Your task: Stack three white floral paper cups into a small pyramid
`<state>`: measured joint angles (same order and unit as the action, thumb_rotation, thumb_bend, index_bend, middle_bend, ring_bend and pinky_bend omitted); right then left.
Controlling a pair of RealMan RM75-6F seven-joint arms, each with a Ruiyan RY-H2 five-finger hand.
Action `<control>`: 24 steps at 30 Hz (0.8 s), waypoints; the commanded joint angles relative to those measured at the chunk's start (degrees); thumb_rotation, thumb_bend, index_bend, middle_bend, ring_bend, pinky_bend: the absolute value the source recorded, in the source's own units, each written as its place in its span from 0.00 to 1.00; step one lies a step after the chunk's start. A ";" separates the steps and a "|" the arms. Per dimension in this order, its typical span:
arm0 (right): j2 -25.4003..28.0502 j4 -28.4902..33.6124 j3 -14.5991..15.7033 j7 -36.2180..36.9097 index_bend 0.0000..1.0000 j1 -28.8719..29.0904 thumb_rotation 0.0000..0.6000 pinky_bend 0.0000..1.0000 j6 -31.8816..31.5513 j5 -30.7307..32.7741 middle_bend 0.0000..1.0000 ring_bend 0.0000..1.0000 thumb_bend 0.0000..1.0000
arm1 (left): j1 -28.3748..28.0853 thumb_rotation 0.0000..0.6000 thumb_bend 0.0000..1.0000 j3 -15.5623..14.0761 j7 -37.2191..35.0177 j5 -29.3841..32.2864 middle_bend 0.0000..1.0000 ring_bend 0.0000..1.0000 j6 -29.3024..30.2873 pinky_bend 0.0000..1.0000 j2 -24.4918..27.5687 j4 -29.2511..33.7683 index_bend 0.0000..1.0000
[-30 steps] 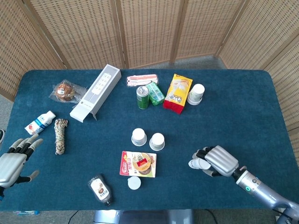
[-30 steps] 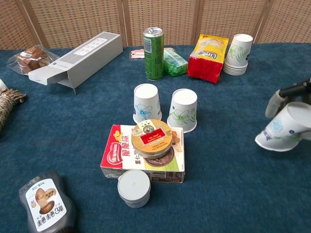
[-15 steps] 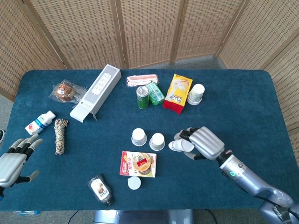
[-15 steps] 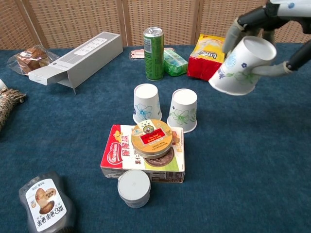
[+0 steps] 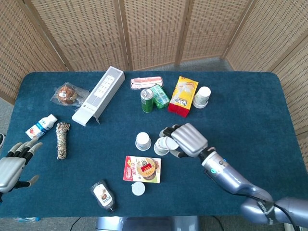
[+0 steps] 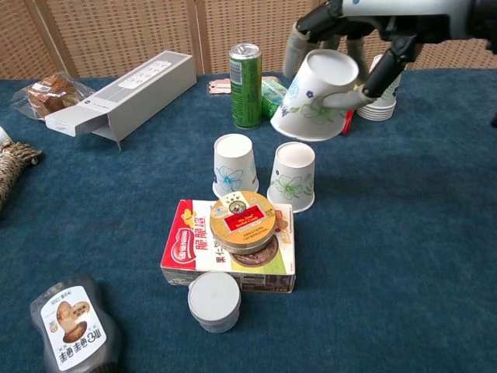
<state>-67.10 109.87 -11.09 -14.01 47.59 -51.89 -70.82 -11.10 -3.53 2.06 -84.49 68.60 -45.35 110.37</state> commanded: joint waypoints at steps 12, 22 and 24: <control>-12.31 -2.70 -3.37 -15.43 0.31 9.06 1.00 0.56 -2.39 20.40 0.42 0.41 0.37 | 0.20 1.00 0.33 -0.10 -2.99 -0.71 0.00 0.00 0.30 0.00 0.98 -0.81 0.05; -13.98 -6.35 -4.90 -17.28 0.31 11.64 1.00 0.56 -4.37 26.93 0.42 0.41 0.36 | -0.23 1.00 0.33 0.19 -4.13 -0.02 0.00 0.00 -0.49 0.00 1.20 -1.24 0.05; -13.98 -6.43 -4.90 -17.15 0.31 11.69 1.00 0.56 -4.60 27.43 0.42 0.41 0.36 | -0.25 1.00 0.33 0.22 -4.15 0.09 0.00 0.00 -0.57 0.00 1.22 -1.38 0.05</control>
<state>-81.05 103.49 -15.97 -31.20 59.23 -56.38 -43.53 -11.34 -3.31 -2.09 -84.41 68.03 -44.13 108.99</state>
